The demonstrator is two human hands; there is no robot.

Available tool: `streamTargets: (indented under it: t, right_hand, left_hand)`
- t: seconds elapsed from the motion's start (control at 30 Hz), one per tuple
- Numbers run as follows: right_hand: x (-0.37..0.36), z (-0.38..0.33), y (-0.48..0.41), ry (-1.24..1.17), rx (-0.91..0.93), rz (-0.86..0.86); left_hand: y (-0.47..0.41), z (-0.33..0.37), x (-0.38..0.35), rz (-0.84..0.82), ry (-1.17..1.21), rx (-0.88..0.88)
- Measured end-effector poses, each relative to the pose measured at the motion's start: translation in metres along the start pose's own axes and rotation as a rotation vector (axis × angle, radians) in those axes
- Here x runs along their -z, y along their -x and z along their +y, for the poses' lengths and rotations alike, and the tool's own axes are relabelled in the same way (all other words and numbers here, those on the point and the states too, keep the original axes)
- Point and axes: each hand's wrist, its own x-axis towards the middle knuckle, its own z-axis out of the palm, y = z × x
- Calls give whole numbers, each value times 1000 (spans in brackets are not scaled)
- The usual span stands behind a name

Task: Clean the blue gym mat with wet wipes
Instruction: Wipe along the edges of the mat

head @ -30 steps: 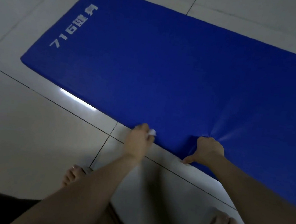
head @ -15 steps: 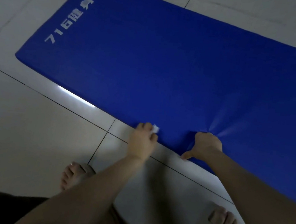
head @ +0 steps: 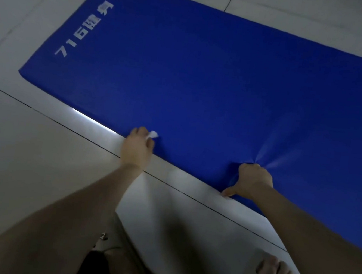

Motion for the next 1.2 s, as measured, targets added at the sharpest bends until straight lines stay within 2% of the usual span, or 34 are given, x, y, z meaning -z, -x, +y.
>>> streamTargets:
  t: [0.1,0.17,0.3,0.4,0.47,0.53,0.7,0.83,0.9,1.13,1.2]
  right_hand:
    - [1,-2,0,3,4,6]
    - [1,-2,0,-8,3,0]
    - [2,-1,0,-24,-8,-8]
    - [0,-1,0,-24,-18,6]
    - [-1,0,0,-20,-14,14]
    - [-2,1,0,-23,-2,20]
    - [-2,2,1,-22,4,17]
    - [-2,1,1,-24,5,6]
    - [-3,1,2,-33,5,11]
    - [-11,9,18,-137,19,49]
    - [-13,15,27,-195,60,74]
  left_hand:
    - [8,5,1,29,71,107]
    - [29,31,-11,-30,147,81]
    - [87,95,-44,-203,234,-193]
    - [110,114,-52,-290,160,-421]
    - [98,105,-50,-300,52,-498]
    - [72,82,-39,-265,-36,-441]
    - [11,9,-2,-19,-81,-49]
    - [16,13,-5,87,80,224]
    - [38,39,-16,32,119,192]
    - [117,128,-50,-314,260,-238]
    - [125,137,-54,-326,349,-193]
